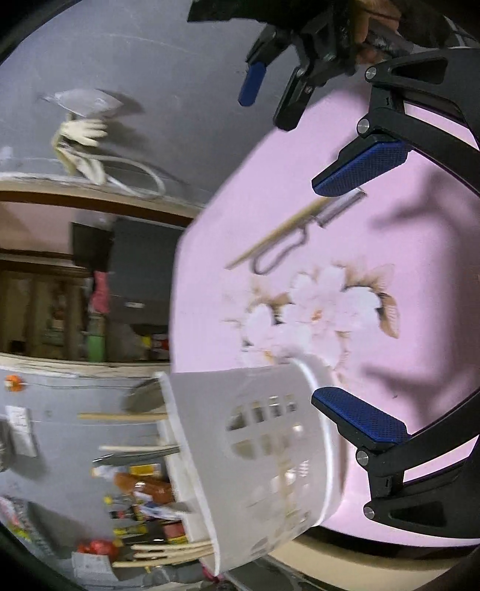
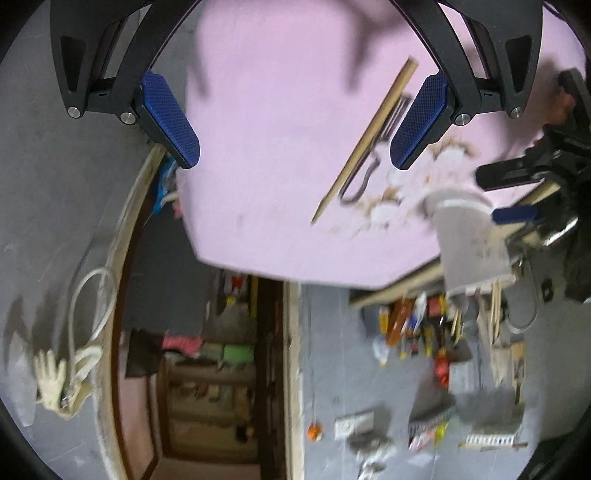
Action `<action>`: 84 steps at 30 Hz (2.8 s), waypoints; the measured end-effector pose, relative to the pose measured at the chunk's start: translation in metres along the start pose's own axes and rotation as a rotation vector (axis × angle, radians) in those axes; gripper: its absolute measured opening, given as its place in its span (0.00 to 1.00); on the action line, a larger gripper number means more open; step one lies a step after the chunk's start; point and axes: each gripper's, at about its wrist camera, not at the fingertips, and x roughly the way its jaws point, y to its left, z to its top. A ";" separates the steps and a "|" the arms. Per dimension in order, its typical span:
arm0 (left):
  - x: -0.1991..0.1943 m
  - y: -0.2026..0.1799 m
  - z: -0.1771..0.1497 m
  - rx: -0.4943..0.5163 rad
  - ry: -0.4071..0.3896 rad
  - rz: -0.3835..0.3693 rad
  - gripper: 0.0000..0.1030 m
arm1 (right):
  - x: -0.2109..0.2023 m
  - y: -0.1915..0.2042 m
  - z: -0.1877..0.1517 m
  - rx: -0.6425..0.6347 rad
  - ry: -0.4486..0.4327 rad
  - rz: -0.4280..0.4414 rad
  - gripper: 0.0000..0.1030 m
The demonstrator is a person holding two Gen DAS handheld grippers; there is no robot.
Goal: Organize utensils
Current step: 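Move both tools back over the peeler and last chopstick, then grasp the metal peeler with the left tool while the right tool grasps the chopstick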
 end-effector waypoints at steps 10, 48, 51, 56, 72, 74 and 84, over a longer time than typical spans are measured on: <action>0.022 0.017 -0.014 -0.076 0.161 0.079 0.98 | 0.013 0.033 -0.022 -0.125 0.185 0.057 1.00; 0.066 -0.006 0.008 0.003 0.273 -0.067 0.79 | 0.016 -0.017 -0.028 -0.102 0.199 -0.021 0.05; 0.069 -0.010 0.012 0.014 0.273 -0.091 0.79 | 0.004 -0.021 -0.032 -0.078 0.213 -0.017 0.05; 0.083 -0.022 0.026 0.034 0.285 -0.101 0.65 | 0.002 -0.024 -0.030 -0.038 0.255 0.030 0.06; 0.131 -0.015 0.059 -0.041 0.424 -0.107 0.38 | 0.067 -0.049 0.012 0.023 0.366 0.148 0.17; 0.133 -0.016 0.062 -0.027 0.443 -0.101 0.36 | 0.077 -0.049 0.018 0.014 0.391 0.152 0.17; 0.143 -0.010 0.075 -0.072 0.484 -0.094 0.21 | 0.117 -0.055 0.039 0.063 0.479 0.187 0.17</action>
